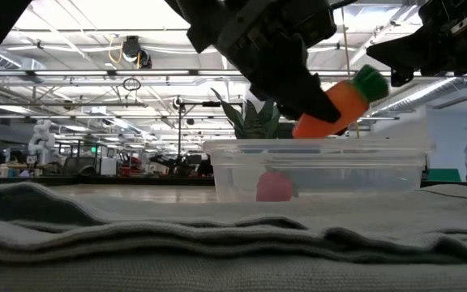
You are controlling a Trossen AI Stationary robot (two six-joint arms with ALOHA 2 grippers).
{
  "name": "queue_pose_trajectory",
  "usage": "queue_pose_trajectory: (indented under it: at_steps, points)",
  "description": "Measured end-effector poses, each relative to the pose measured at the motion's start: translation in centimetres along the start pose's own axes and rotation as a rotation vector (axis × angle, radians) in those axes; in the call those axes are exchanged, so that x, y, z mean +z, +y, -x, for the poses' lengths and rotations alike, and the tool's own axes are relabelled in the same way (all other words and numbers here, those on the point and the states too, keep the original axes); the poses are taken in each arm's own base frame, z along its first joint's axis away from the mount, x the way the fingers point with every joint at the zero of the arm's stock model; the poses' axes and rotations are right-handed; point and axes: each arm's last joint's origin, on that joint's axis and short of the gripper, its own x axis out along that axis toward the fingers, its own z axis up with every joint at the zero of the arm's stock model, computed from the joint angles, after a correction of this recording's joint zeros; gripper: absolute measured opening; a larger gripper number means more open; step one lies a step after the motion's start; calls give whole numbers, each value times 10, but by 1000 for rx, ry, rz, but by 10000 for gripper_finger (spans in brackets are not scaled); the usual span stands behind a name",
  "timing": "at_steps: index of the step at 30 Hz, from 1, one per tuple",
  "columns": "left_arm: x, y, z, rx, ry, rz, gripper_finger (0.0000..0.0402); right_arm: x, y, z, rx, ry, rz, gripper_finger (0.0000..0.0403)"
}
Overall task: Pick and placing Produce into tupperware
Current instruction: Put the orange carrot into the container
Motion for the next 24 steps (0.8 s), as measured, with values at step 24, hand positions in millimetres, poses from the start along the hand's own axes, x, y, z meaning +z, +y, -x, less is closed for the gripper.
queue_pose_trajectory:
  at_steps: [24]
  points:
    - [-15, -3, -24, -11, 55, 18, 170, -3, 0, 0, 0, 30, -8, 0]
